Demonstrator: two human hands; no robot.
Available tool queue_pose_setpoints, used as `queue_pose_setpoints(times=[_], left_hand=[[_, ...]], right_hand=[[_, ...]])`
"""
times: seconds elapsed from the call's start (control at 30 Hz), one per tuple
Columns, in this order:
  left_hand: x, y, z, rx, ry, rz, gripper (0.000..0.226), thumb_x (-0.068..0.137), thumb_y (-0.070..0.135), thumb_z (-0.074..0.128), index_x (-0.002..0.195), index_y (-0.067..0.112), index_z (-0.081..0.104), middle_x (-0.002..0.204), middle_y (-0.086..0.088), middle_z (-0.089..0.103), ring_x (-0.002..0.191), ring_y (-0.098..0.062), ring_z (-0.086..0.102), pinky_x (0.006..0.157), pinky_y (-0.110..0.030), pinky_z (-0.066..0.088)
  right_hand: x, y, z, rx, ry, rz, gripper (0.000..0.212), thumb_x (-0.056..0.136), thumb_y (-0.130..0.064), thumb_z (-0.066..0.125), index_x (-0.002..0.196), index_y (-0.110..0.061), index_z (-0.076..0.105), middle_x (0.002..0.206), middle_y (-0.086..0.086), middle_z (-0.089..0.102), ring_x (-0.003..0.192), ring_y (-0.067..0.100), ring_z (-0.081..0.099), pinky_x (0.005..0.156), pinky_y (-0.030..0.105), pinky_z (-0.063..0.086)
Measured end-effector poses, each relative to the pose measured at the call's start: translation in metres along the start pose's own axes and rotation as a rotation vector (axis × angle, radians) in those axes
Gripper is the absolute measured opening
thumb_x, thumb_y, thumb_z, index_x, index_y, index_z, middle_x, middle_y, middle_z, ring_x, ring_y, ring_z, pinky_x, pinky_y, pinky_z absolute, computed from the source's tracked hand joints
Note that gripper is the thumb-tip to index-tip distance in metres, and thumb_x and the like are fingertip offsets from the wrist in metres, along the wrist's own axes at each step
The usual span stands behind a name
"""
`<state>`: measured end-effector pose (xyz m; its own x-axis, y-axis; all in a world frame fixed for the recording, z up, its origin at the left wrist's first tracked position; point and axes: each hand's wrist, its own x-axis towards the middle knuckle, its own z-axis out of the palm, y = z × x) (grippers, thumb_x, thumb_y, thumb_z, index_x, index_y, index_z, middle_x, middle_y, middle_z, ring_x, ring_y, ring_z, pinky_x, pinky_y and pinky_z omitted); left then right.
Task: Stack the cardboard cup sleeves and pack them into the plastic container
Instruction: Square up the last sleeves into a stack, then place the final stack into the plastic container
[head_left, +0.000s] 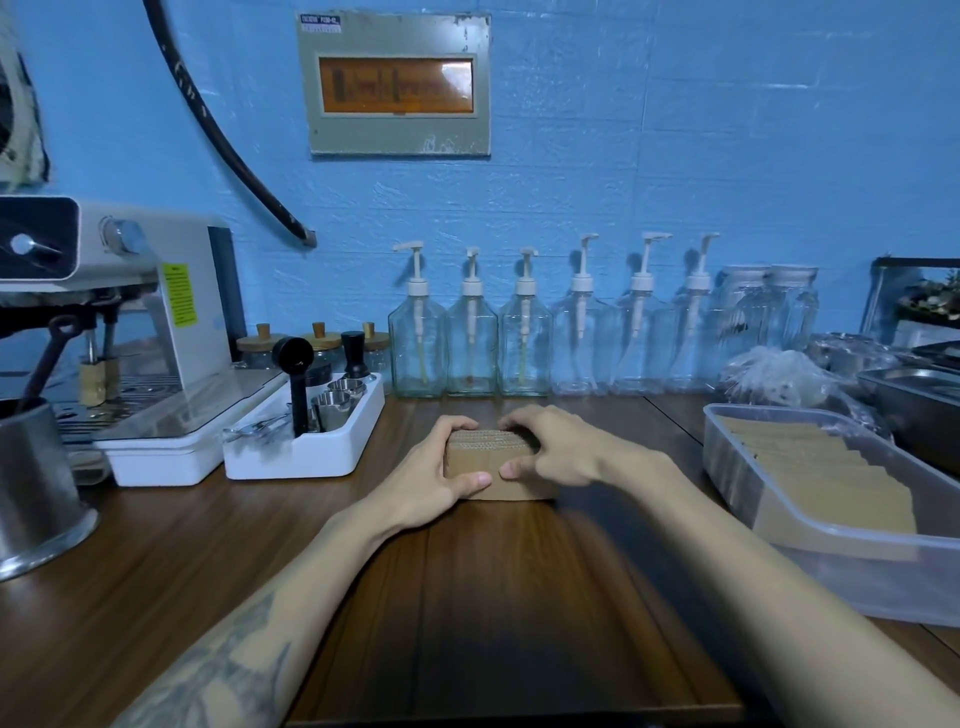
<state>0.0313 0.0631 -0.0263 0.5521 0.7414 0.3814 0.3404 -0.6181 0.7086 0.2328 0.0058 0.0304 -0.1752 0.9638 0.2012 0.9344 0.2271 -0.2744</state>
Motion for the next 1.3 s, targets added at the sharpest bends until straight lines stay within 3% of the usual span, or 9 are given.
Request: queue_pose_setpoints(times=[0.2,0.4,0.57,0.77,0.87,0.97,1.13,1.3], left_hand=[[0.0,-0.003,-0.002,-0.041,-0.004,-0.005,0.063,0.074,0.047,0.074,0.127,0.039,0.043,0.12,0.009,0.059,0.104,-0.012,0.064,0.094,-0.043,0.054],[-0.001,-0.002,0.0,-0.093,-0.03,-0.015,0.067,0.069,0.051,0.076,0.127,0.041,0.043,0.119,0.008,0.059,0.104,-0.011,0.065,0.094,-0.04,0.055],[-0.003,0.005,0.005,-0.121,-0.044,-0.004,0.071,0.074,0.037,0.083,0.132,0.032,0.042,0.118,0.007,0.059,0.097,0.002,0.063,0.083,-0.018,0.051],[-0.006,0.019,0.01,-0.139,-0.067,0.0,0.077,0.071,0.032,0.088,0.132,0.028,0.042,0.106,0.006,0.063,0.085,0.008,0.063,0.073,-0.012,0.049],[-0.006,0.029,0.016,-0.127,-0.099,-0.001,0.08,0.069,0.04,0.088,0.133,0.033,0.04,0.104,0.009,0.062,0.088,0.002,0.064,0.075,-0.018,0.052],[-0.005,0.042,0.029,-0.102,-0.111,0.001,0.084,0.066,0.053,0.083,0.135,0.032,0.04,0.108,0.006,0.062,0.095,-0.009,0.063,0.087,-0.028,0.053],[0.008,0.084,0.062,-0.186,-0.101,0.068,0.051,0.079,0.047,0.077,0.12,0.026,0.055,0.112,0.001,0.068,0.102,-0.012,0.066,0.098,-0.035,0.051],[0.015,0.131,0.106,-0.202,-0.127,0.164,0.044,0.084,0.048,0.072,0.119,0.026,0.057,0.113,0.009,0.061,0.105,-0.007,0.06,0.098,-0.036,0.049]], right_hand=[[0.004,-0.003,-0.003,-0.008,-0.047,0.015,0.056,0.081,-0.047,0.073,0.131,-0.029,0.052,0.127,-0.006,0.062,0.116,0.018,0.054,0.109,0.044,0.031],[-0.003,0.0,-0.001,0.068,-0.015,0.004,0.051,0.08,-0.041,0.074,0.126,-0.028,0.056,0.116,-0.007,0.065,0.109,0.018,0.056,0.104,0.041,0.039],[-0.018,0.004,0.0,0.079,0.039,-0.011,0.048,0.079,-0.04,0.073,0.123,-0.03,0.055,0.088,-0.023,0.046,0.097,0.012,0.048,0.089,0.032,0.034],[-0.043,0.005,-0.016,0.052,0.068,0.022,0.047,0.078,-0.043,0.072,0.119,-0.03,0.055,0.101,-0.01,0.058,0.102,0.02,0.055,0.09,0.038,0.046],[-0.058,0.007,-0.04,0.082,0.085,0.052,0.047,0.077,-0.041,0.073,0.119,-0.029,0.055,0.115,-0.003,0.064,0.103,0.018,0.059,0.091,0.039,0.049],[-0.08,0.011,-0.07,0.144,0.135,0.095,0.043,0.078,-0.036,0.075,0.117,-0.027,0.058,0.114,-0.005,0.065,0.103,0.016,0.062,0.09,0.034,0.049],[-0.117,0.025,-0.111,0.157,0.221,0.136,0.042,0.081,-0.027,0.076,0.118,-0.021,0.058,0.112,-0.003,0.066,0.099,0.015,0.062,0.085,0.026,0.05],[-0.158,0.045,-0.144,0.129,0.257,0.211,0.041,0.083,-0.028,0.074,0.12,-0.022,0.057,0.115,-0.003,0.065,0.103,0.015,0.061,0.088,0.029,0.047]])
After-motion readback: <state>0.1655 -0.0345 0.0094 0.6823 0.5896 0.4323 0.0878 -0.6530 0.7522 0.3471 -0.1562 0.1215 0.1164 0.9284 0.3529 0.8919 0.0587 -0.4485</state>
